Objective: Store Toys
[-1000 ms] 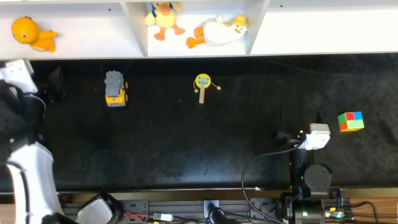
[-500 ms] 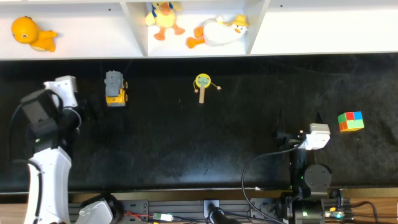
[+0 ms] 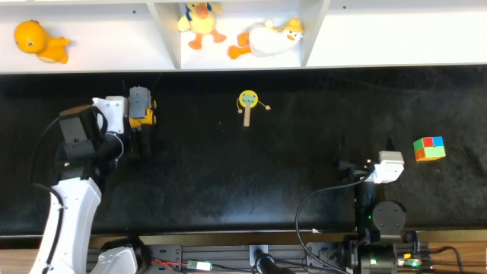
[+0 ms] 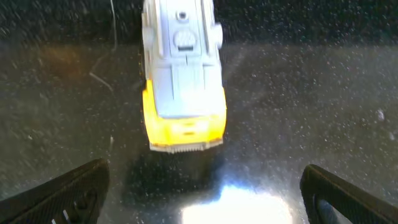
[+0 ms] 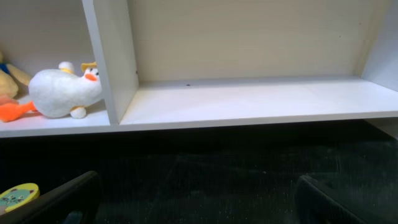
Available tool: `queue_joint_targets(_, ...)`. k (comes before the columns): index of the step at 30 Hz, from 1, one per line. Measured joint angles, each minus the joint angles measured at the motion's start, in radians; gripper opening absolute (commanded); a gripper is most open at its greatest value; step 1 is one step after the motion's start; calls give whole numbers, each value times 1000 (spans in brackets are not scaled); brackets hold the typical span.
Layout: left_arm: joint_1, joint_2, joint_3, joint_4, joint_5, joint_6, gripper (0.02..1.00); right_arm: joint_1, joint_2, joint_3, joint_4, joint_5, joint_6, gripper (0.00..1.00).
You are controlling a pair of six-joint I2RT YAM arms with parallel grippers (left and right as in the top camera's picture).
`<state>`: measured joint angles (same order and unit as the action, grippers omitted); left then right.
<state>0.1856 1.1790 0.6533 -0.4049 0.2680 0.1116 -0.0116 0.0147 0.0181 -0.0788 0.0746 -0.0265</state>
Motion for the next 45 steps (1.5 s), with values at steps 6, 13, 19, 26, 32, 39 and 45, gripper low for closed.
queue_joint_targets(6,-40,32,0,65,-48,21,998,0,0,0,0,0,1,993)
queue_joint_targets(13,-48,105,10,85,-78,26,998,0,0,0,0,0,1,996)
queue_joint_targets(19,-48,136,29,112,-91,27,998,0,0,0,0,0,0,996)
queue_joint_targets(26,-48,154,36,156,-97,26,998,0,0,0,0,0,1,993)
queue_joint_targets(32,-48,189,36,175,-98,26,996,0,0,0,0,0,0,996)
queue_joint_targets(39,-48,217,36,209,-98,26,998,0,0,0,0,0,0,996)
queue_joint_targets(45,-48,230,38,230,-98,27,943,0,0,0,0,0,1,996)
